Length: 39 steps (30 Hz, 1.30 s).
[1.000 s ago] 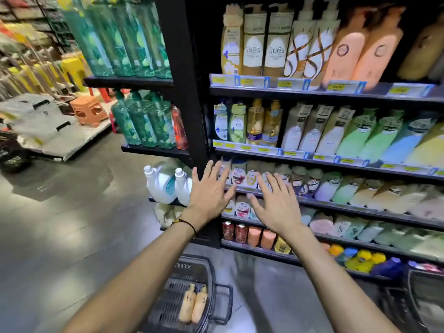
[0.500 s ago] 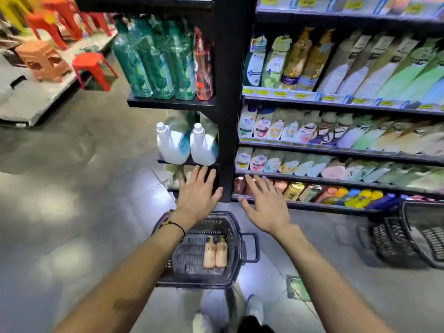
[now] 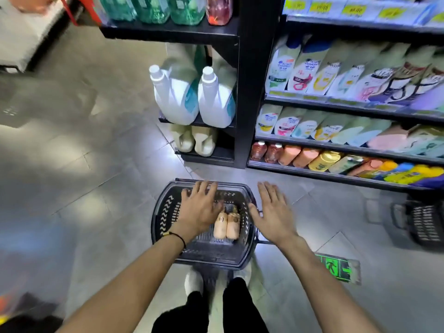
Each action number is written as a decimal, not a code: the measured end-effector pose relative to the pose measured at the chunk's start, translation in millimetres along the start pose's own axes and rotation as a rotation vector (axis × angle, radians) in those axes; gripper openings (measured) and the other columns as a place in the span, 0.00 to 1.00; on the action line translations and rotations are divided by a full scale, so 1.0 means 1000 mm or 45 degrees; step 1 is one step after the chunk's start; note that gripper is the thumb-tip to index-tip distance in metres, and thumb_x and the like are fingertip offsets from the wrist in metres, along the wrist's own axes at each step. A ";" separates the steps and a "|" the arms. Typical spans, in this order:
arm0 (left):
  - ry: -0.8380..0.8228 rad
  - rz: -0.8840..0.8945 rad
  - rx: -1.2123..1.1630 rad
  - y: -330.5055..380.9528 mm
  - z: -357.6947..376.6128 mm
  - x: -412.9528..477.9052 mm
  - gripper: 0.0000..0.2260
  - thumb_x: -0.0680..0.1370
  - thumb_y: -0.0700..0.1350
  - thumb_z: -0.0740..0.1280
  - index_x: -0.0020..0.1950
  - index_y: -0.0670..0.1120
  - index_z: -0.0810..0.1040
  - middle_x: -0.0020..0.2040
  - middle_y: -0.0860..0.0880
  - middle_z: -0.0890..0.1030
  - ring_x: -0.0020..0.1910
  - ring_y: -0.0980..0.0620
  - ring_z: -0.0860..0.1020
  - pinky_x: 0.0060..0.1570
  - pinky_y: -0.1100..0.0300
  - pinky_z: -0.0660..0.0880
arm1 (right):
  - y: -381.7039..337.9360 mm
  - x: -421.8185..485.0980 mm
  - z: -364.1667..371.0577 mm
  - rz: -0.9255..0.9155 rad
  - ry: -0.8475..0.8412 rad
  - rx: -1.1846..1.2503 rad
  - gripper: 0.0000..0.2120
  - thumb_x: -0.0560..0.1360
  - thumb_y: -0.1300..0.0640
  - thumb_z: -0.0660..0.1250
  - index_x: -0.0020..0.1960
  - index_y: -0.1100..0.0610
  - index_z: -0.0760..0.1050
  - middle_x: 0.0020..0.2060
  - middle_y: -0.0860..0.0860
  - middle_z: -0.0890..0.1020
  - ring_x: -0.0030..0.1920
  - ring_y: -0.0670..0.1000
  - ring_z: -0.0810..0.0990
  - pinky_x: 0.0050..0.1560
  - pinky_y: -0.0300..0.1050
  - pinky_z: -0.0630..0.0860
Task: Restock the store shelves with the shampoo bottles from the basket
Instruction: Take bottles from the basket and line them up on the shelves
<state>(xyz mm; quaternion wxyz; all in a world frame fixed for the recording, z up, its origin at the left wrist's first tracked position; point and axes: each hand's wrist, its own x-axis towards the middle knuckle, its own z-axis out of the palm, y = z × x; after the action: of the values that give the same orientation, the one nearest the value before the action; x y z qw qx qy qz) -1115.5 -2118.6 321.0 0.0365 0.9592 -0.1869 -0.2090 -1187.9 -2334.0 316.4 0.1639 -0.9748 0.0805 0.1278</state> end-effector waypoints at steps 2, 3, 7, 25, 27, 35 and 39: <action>-0.047 0.000 -0.009 -0.009 0.035 0.012 0.28 0.82 0.63 0.53 0.79 0.51 0.59 0.78 0.47 0.65 0.77 0.45 0.63 0.72 0.36 0.62 | 0.012 0.006 0.035 0.045 -0.072 0.007 0.33 0.82 0.41 0.55 0.82 0.56 0.56 0.81 0.55 0.61 0.81 0.57 0.55 0.80 0.56 0.55; -0.078 -0.004 -0.017 -0.014 0.054 0.018 0.28 0.82 0.63 0.53 0.79 0.51 0.59 0.78 0.47 0.65 0.76 0.45 0.63 0.72 0.37 0.63 | 0.018 0.009 0.053 0.064 -0.108 0.009 0.33 0.82 0.41 0.55 0.82 0.56 0.55 0.81 0.54 0.59 0.82 0.56 0.54 0.80 0.56 0.55; -0.262 -0.034 -0.083 -0.040 0.139 0.053 0.29 0.82 0.63 0.53 0.80 0.51 0.58 0.79 0.46 0.63 0.78 0.42 0.61 0.73 0.37 0.62 | 0.036 0.024 0.125 0.137 -0.173 0.030 0.33 0.82 0.42 0.56 0.83 0.54 0.54 0.82 0.53 0.58 0.82 0.56 0.54 0.80 0.57 0.53; -0.513 -0.666 -0.916 -0.082 0.563 0.218 0.33 0.78 0.53 0.71 0.74 0.36 0.61 0.70 0.34 0.69 0.69 0.34 0.71 0.67 0.44 0.70 | 0.110 0.066 0.376 0.187 0.263 -0.012 0.36 0.79 0.50 0.64 0.82 0.61 0.55 0.82 0.56 0.56 0.82 0.57 0.52 0.78 0.62 0.60; -0.416 -0.707 -0.988 -0.078 0.580 0.220 0.29 0.78 0.53 0.72 0.70 0.40 0.62 0.65 0.36 0.71 0.64 0.35 0.73 0.64 0.42 0.73 | 0.113 0.067 0.382 0.152 0.311 -0.020 0.37 0.78 0.52 0.65 0.82 0.63 0.55 0.82 0.57 0.56 0.82 0.59 0.53 0.79 0.61 0.58; -0.362 -0.646 -1.018 -0.099 0.572 0.213 0.24 0.77 0.55 0.72 0.62 0.43 0.64 0.57 0.42 0.77 0.54 0.43 0.79 0.54 0.45 0.80 | 0.091 0.070 0.377 0.245 0.346 0.014 0.35 0.77 0.55 0.66 0.79 0.66 0.60 0.81 0.60 0.59 0.82 0.60 0.53 0.79 0.63 0.57; -0.321 -0.646 -1.041 -0.128 0.546 0.193 0.24 0.75 0.59 0.72 0.56 0.47 0.63 0.57 0.42 0.77 0.52 0.42 0.79 0.53 0.43 0.79 | 0.060 0.072 0.381 0.208 0.335 -0.027 0.29 0.79 0.56 0.63 0.76 0.68 0.66 0.79 0.64 0.63 0.81 0.61 0.56 0.78 0.62 0.60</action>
<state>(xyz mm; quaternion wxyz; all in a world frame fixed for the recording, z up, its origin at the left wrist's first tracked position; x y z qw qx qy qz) -1135.3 -2067.9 -269.2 0.3348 0.8489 0.1467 -0.3818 -1216.3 -2268.5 -69.1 0.1307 -0.9750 0.1791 0.0129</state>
